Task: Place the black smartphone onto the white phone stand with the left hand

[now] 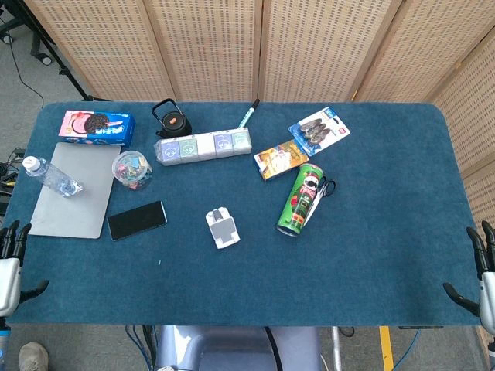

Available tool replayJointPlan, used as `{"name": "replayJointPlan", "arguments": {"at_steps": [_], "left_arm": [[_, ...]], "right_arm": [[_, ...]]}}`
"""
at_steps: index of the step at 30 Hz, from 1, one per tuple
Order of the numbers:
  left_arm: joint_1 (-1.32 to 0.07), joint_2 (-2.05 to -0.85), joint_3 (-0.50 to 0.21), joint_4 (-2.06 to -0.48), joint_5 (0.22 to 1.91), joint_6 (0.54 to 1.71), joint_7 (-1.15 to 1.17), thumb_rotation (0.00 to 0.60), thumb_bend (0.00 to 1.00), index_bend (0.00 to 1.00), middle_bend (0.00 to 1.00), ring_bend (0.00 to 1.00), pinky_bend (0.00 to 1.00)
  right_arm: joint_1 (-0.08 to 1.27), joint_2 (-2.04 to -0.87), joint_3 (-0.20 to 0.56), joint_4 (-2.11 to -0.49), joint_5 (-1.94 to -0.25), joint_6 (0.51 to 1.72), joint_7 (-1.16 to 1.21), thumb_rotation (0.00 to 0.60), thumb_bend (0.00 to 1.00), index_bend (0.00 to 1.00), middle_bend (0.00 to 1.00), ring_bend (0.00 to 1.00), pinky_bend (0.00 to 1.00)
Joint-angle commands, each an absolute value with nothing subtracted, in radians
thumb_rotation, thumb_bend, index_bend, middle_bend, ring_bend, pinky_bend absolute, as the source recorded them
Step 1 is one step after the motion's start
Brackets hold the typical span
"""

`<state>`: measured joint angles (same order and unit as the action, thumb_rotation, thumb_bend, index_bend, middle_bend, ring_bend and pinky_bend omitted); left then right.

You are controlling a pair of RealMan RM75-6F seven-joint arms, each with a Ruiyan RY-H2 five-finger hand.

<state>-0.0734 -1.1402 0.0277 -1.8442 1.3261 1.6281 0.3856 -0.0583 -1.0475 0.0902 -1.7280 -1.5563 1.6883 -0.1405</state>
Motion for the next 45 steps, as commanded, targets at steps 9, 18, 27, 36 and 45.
{"name": "replayJointPlan", "arguments": {"at_steps": [9,18,27,36,45], "left_arm": [[-0.051,-1.176,-0.006,-1.777,1.383,1.667,0.34,0.6,0.0,0.0,0.0,0.0,0.0],[-0.157,-1.113,-0.039,-1.856,1.246,1.371,0.228,0.6,0.0,0.0,0.0,0.0,0.0],[-0.476,-1.174,-0.184,-1.719,0.856,0.88,0.235,0.6,0.0,0.0,0.0,0.0,0.0],[-0.622,-1.266,-0.183,-1.601,0.631,0.764,0.287,0.6,0.0,0.0,0.0,0.0,0.0],[-0.721,-1.371,-0.162,-1.514,0.499,0.763,0.338,0.6,0.0,0.0,0.0,0.0,0.0]], "right_arm": [[-0.058,-1.044,0.084,-1.758,-1.539,1.666,-0.21,0.6,0.0,0.0,0.0,0.0,0.0],[-0.053,-1.038,0.081,-1.775,-1.531,1.647,-0.209,0.6,0.0,0.0,0.0,0.0,0.0],[-0.053,-1.023,0.078,-1.783,-1.53,1.639,-0.179,0.6,0.0,0.0,0.0,0.0,0.0],[-0.05,-1.015,0.083,-1.786,-1.517,1.632,-0.16,0.6,0.0,0.0,0.0,0.0,0.0],[-0.049,-1.01,0.084,-1.789,-1.511,1.628,-0.149,0.6,0.0,0.0,0.0,0.0,0.0]]}}
